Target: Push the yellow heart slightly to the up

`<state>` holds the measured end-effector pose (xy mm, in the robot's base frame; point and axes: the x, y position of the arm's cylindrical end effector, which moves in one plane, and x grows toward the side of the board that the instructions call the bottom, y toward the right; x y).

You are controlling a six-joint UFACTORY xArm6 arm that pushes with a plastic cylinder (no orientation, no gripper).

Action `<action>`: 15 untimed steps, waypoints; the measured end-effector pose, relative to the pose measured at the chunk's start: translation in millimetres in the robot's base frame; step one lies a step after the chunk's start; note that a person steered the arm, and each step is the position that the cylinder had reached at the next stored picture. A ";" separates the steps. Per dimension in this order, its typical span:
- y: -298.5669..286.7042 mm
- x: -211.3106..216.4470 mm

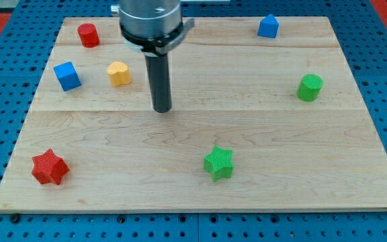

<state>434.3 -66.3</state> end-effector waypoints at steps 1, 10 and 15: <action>-23.5 -6.7; -23.4 5.4; -101.3 -73.3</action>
<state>361.1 -167.6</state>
